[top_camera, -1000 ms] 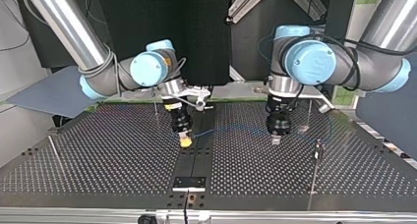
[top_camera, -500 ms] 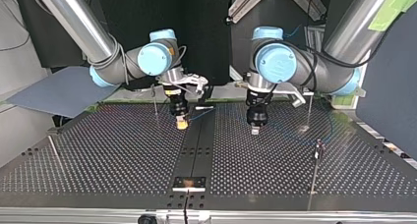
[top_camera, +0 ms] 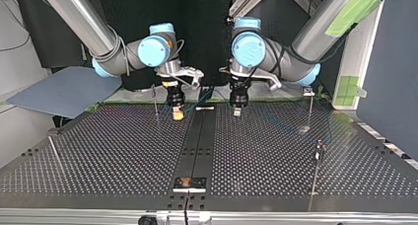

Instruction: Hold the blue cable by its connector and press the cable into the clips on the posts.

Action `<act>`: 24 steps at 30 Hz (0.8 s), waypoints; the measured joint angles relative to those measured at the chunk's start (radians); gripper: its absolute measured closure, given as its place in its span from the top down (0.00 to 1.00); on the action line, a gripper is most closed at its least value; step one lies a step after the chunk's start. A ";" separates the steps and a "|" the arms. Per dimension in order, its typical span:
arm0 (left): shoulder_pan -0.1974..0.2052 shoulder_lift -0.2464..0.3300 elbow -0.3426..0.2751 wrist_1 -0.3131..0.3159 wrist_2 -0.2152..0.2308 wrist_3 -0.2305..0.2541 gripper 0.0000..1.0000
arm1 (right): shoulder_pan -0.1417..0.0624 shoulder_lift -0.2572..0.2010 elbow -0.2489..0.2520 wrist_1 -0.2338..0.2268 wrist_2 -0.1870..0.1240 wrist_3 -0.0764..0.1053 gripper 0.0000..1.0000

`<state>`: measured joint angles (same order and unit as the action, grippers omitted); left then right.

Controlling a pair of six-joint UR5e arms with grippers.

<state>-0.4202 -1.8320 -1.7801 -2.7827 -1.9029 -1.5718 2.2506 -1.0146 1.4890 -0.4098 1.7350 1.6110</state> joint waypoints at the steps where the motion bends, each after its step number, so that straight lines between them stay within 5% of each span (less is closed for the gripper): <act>1: -0.004 -0.008 -0.010 0.010 -0.001 0.001 0.00 | 0.000 0.000 0.011 -0.011 0.001 0.000 0.00; 9: -0.018 -0.048 -0.080 0.087 0.001 0.003 0.00 | -0.005 0.000 0.088 -0.088 0.015 -0.001 0.00; 24: -0.066 -0.136 -0.112 0.184 0.006 0.002 0.00 | -0.036 0.002 0.229 -0.229 0.036 0.013 0.00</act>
<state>-0.4857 -1.9681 -1.8921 -2.5991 -1.8968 -1.5700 2.2148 -1.0123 1.7179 -0.6387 1.7713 1.6236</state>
